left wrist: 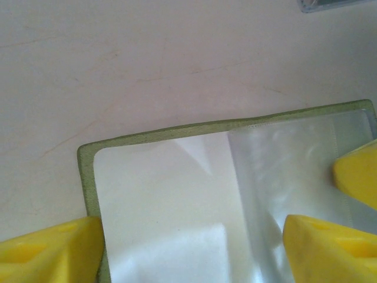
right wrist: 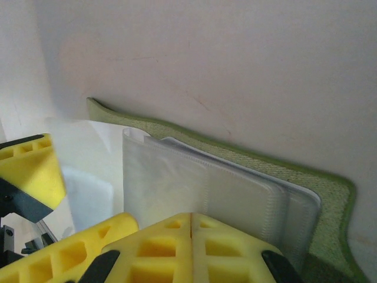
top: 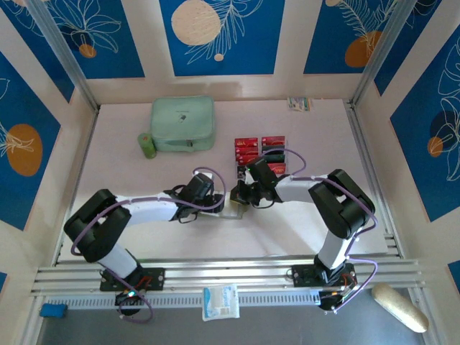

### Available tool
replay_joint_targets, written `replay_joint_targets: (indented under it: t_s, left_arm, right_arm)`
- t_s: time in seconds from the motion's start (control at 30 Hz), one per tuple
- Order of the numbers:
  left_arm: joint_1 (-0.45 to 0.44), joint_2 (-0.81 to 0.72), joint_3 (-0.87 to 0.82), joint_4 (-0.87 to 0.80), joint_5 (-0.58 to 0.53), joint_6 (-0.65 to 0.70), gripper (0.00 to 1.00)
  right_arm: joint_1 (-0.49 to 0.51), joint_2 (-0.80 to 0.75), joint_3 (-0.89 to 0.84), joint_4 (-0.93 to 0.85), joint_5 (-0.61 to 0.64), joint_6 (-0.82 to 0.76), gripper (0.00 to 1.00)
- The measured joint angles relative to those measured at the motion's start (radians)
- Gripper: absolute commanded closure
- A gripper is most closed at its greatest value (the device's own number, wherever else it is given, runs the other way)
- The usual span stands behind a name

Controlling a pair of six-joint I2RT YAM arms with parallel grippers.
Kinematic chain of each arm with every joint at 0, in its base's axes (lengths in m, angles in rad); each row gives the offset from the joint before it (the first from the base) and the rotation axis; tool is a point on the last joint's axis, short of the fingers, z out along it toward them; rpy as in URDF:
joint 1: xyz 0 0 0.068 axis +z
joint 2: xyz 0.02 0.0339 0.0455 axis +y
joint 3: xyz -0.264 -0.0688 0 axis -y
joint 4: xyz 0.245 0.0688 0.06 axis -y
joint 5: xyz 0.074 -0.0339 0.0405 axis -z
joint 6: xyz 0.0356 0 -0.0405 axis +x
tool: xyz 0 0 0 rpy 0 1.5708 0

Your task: Put the credit cards into the card holder

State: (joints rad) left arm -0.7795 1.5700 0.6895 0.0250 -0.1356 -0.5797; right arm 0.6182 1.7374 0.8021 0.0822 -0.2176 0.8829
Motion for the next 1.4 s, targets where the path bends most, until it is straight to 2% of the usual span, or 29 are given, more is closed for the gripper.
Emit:
replay_joint_targets:
  t_s: [0.13,0.27,0.53,0.9,1.17,1.4]
  left_arm:
    - [0.0,-0.004,-0.009,0.012,-0.001,-0.001,0.29]
    - [0.001,-0.005,-0.012,0.014,-0.004,-0.001,0.3]
    - [0.001,-0.006,-0.014,0.017,-0.005,-0.002,0.3]
    - [0.001,-0.011,-0.016,0.02,0.0,-0.002,0.28]
    - [0.001,-0.011,-0.02,0.031,0.012,-0.006,0.37]
    - [0.001,-0.011,-0.024,0.042,0.024,-0.005,0.37]
  right_arm:
    - [-0.006,-0.012,0.0,-0.001,0.001,0.009,0.72]
    - [-0.01,-0.025,0.0,0.005,0.001,0.012,0.64]
    - [-0.01,-0.026,-0.001,0.016,-0.008,0.012,0.63]
    - [-0.01,0.013,0.022,0.072,-0.098,0.03,0.63]
    - [-0.01,0.031,0.023,0.089,-0.116,0.042,0.56]
    - [-0.016,0.003,0.023,0.087,-0.113,0.032,0.52]
